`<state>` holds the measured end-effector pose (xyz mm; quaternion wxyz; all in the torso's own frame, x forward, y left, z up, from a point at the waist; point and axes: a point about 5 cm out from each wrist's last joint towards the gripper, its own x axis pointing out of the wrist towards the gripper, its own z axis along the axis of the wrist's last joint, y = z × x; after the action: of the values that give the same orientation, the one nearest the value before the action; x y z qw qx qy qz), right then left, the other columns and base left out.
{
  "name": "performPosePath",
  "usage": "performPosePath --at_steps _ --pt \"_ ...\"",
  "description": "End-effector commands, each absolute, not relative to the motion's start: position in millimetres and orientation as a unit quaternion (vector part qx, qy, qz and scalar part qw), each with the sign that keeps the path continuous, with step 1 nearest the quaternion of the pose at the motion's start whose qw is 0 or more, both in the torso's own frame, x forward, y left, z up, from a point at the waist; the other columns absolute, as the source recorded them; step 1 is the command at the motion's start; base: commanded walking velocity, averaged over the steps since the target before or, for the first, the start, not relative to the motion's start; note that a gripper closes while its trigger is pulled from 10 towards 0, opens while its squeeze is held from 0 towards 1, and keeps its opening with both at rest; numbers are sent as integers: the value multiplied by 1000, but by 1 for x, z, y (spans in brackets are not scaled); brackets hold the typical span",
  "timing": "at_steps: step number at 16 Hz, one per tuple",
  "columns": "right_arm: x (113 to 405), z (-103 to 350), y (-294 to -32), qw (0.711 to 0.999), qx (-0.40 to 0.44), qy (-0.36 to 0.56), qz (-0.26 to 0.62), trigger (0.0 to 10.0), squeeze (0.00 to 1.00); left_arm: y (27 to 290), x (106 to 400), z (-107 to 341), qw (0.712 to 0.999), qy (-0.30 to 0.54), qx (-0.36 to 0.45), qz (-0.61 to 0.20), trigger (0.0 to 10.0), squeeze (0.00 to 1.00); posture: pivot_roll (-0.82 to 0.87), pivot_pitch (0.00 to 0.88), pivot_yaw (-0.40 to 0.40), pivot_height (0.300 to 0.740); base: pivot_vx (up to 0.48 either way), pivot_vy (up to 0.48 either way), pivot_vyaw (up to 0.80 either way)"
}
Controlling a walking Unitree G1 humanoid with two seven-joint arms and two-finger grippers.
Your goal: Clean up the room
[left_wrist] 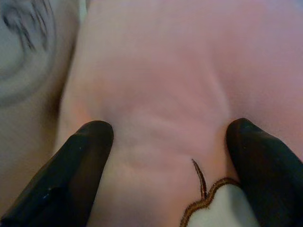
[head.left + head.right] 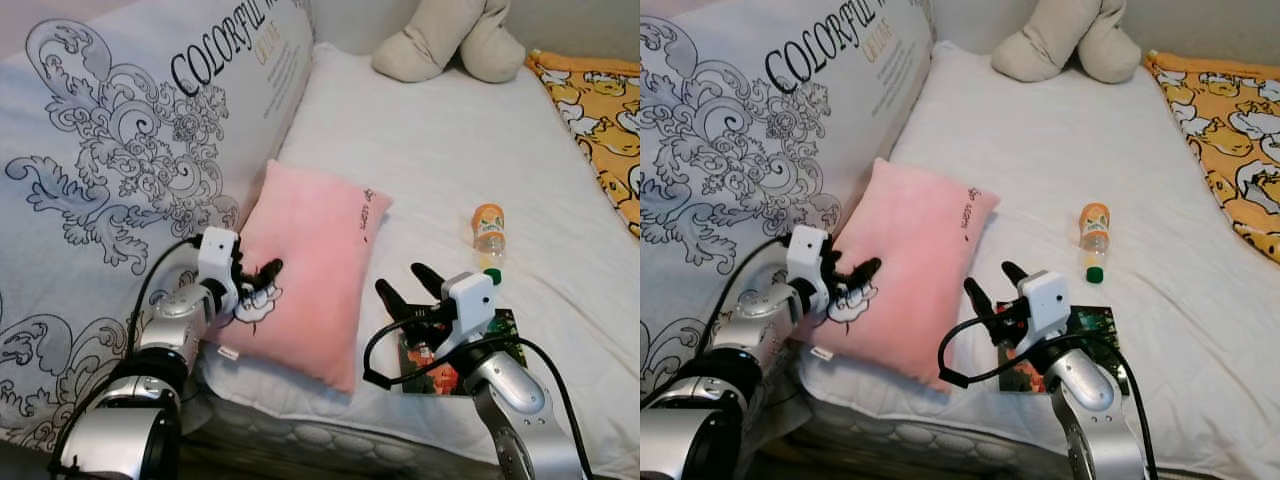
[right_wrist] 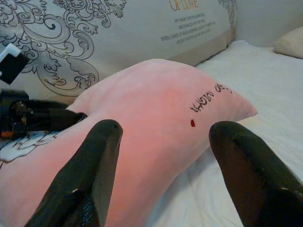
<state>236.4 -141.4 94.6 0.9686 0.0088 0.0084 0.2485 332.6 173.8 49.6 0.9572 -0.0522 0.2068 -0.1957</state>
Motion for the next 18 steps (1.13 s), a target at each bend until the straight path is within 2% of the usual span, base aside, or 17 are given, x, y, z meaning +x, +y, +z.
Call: performPosePath --at_steps 1,2,5,10,18 --pt "238 95 -145 970 1 12 241 10000 0 166 323 33 941 253 -84 -207 10000 0 -159 0 22 740 0 0 0" --pt "239 95 -144 969 -1 12 245 10000 0 161 321 31 937 257 -99 -215 0 0 -158 0 21 740 0 0 0" --pt "243 96 -143 969 -3 10 246 10000 0 155 322 31 934 252 -103 -232 0 0 -165 0 21 740 0 0 0" --pt "248 95 -144 972 -2 10 233 10000 0 155 326 37 928 244 -165 -227 0 0 -165 0 37 740 0 0 0" --pt "247 89 -138 970 0 19 243 10000 0 144 327 39 921 235 -196 -242 0 0 -162 0 32 740 0 0 0"
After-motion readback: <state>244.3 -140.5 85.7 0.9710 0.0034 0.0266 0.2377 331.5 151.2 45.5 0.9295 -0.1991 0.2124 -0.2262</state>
